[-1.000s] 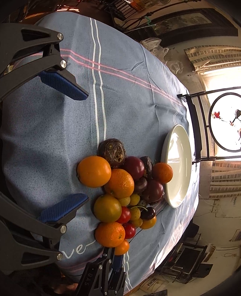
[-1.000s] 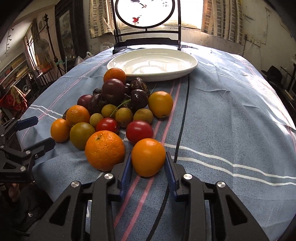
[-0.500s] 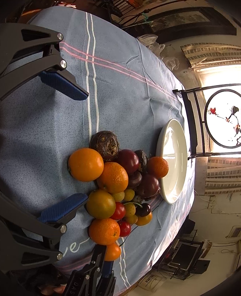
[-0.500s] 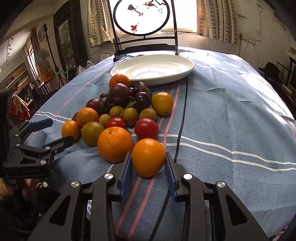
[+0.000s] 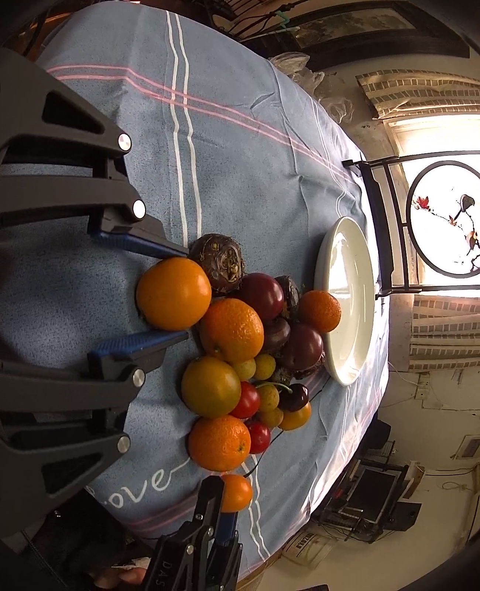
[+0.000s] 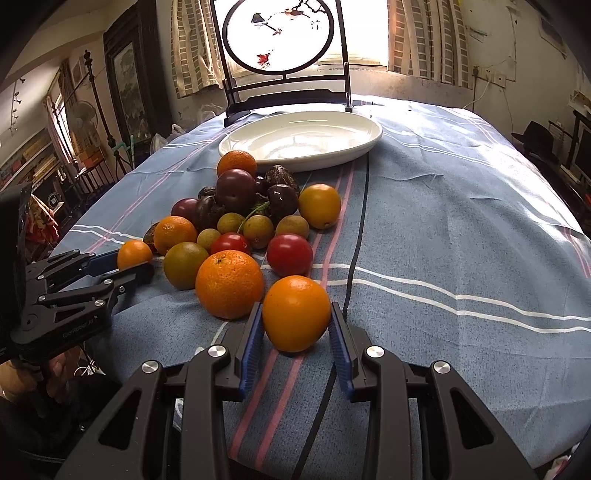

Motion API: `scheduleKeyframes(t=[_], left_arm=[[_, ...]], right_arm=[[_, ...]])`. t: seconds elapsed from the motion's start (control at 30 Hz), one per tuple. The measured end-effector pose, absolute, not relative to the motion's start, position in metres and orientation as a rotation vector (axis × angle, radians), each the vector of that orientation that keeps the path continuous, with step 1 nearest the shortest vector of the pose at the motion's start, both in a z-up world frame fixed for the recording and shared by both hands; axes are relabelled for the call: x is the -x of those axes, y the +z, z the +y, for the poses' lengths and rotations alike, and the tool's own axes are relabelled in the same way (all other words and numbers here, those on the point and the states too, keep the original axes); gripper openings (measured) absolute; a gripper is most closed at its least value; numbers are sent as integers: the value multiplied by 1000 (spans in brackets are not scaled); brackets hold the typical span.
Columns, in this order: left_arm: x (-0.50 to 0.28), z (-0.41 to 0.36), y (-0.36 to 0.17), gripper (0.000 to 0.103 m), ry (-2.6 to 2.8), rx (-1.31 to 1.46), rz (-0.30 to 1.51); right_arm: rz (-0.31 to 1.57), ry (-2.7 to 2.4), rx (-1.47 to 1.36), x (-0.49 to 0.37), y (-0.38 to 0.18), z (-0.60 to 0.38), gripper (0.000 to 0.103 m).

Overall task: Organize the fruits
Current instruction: 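Grasp an orange with the right tool while the left tool grasps another orange, then carry both oranges over the white plate and open both tools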

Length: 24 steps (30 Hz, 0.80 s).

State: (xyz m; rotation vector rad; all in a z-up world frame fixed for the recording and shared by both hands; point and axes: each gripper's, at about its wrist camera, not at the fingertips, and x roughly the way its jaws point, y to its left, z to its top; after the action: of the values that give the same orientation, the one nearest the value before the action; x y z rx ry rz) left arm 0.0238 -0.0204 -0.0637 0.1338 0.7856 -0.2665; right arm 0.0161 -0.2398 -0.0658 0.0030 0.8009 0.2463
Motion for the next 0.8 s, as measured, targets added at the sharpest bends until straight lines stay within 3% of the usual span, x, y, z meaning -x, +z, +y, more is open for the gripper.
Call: scheduleKeyframes(t=[0.33,0.47,0.53,0.6,0.8], left_arm=[[-25,-8,-68,40,-265,-91,816],[-33,1,-70,52,-245,-50,829],[-35,1,-70,51,-248,-41,828],[-33,-1,-69,38,-269,-39,815],[-26,6,-60,38,-283,-3,784]], right_arm=[[804,259,-35,-19,-66,-243,35],[805,257,-32,-18,-66,-242,35],[804,259,-27,-18,-66,-240,35],[808,258,-26,-19,-68,-239,35],[801,254,-38,-17,-66,-242,35]])
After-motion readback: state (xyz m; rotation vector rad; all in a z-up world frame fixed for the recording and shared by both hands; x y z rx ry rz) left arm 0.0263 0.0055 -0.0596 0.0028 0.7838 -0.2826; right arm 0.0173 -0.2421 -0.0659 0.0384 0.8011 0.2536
